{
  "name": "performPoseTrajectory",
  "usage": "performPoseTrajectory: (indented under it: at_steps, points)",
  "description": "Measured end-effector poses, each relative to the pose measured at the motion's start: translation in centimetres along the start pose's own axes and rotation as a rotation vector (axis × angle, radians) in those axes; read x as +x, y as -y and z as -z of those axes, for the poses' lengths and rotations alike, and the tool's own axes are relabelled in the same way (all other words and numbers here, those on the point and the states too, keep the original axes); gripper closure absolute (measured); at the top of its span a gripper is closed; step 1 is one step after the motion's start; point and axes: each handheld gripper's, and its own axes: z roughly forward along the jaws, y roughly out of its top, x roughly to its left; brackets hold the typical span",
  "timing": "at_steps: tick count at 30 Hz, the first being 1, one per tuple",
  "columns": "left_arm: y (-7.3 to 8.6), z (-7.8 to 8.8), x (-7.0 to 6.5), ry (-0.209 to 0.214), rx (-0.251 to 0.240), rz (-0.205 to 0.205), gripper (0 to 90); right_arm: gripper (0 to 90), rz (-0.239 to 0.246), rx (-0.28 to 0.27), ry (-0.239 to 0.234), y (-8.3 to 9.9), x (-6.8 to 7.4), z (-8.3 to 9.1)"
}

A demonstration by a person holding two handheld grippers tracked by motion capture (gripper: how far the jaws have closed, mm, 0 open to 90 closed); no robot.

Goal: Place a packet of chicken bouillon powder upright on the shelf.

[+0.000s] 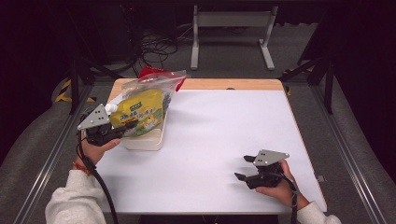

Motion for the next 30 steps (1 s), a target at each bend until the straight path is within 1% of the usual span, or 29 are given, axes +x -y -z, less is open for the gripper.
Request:
performPoseTrajectory:
  at_steps: [3, 5, 8, 9, 10, 13, 14, 16, 18, 19, 20, 21, 22, 24, 25, 26, 28, 30]
  points:
    - [0.5, -0.5, 0.2, 0.043, 0.000, -0.014, 74.6, 28.5, -0.007, 0.002, -0.007, 0.1, -0.1, -0.1]
    - [0.7, -0.6, 0.4, 0.069, -0.011, -0.012, 74.6, 28.4, -0.008, 0.005, -0.009, 0.1, -0.1, -0.2]
    - [0.8, -0.6, 0.5, 0.092, -0.004, -0.017, 74.6, 28.4, -0.008, 0.011, -0.010, 0.2, -0.1, -0.3]
    - [0.8, -0.6, 0.6, 0.098, -0.013, -0.010, 74.6, 28.3, -0.009, 0.015, -0.013, 0.2, -0.1, -0.4]
    - [0.8, -0.5, 0.7, 0.103, -0.012, -0.009, 74.6, 28.2, -0.007, 0.016, -0.015, 0.2, -0.1, -0.4]
    - [0.9, -0.6, 0.8, 0.109, 0.011, -0.015, 74.6, 27.9, -0.009, 0.023, -0.022, 0.3, -0.1, -0.5]
    - [1.0, -0.6, 0.9, 0.116, 0.021, -0.015, 74.7, 27.9, -0.011, 0.024, -0.024, 0.3, -0.2, -0.6]
    - [1.0, -0.5, 1.0, 0.133, 0.011, -0.014, 75.1, 27.9, -0.012, 0.028, -0.029, 0.3, -0.2, -0.7]
    - [1.4, -0.4, 1.3, 0.135, 0.001, 0.011, 75.3, 27.8, -0.011, 0.028, -0.030, 0.3, -0.1, -0.7]
    - [1.5, -0.4, 1.3, 0.125, -0.001, 0.017, 75.3, 27.8, -0.011, 0.028, -0.031, 0.2, -0.1, -0.6]
    - [1.5, -0.2, 1.4, 0.115, 0.003, 0.016, 75.5, 27.7, -0.012, 0.026, -0.032, 0.2, -0.1, -0.6]
    - [1.4, -0.1, 1.3, 0.121, 0.009, 0.000, 75.7, 27.7, -0.015, 0.025, -0.034, 0.3, -0.2, -0.6]
    - [1.3, -0.1, 1.3, 0.111, 0.011, 0.004, 75.8, 27.7, -0.018, 0.025, -0.035, 0.3, -0.2, -0.6]
    - [1.2, 0.1, 1.3, 0.105, 0.016, -0.003, 75.8, 27.6, -0.020, 0.027, -0.035, 0.3, -0.3, -0.6]
    - [1.1, 0.3, 1.3, 0.088, 0.018, 0.001, 75.8, 27.5, -0.018, 0.029, -0.037, 0.3, -0.3, -0.6]
    - [1.0, 0.4, 1.4, 0.088, 0.015, 0.002, 75.8, 27.5, -0.018, 0.031, -0.039, 0.3, -0.3, -0.7]
    - [0.7, 0.4, 1.3, 0.089, 0.029, -0.008, 75.8, 27.3, -0.017, 0.035, -0.042, 0.3, -0.2, -0.8]
    - [0.5, 0.2, 1.4, 0.107, 0.041, -0.013, 75.8, 27.2, -0.016, 0.037, -0.046, 0.3, -0.2, -0.8]
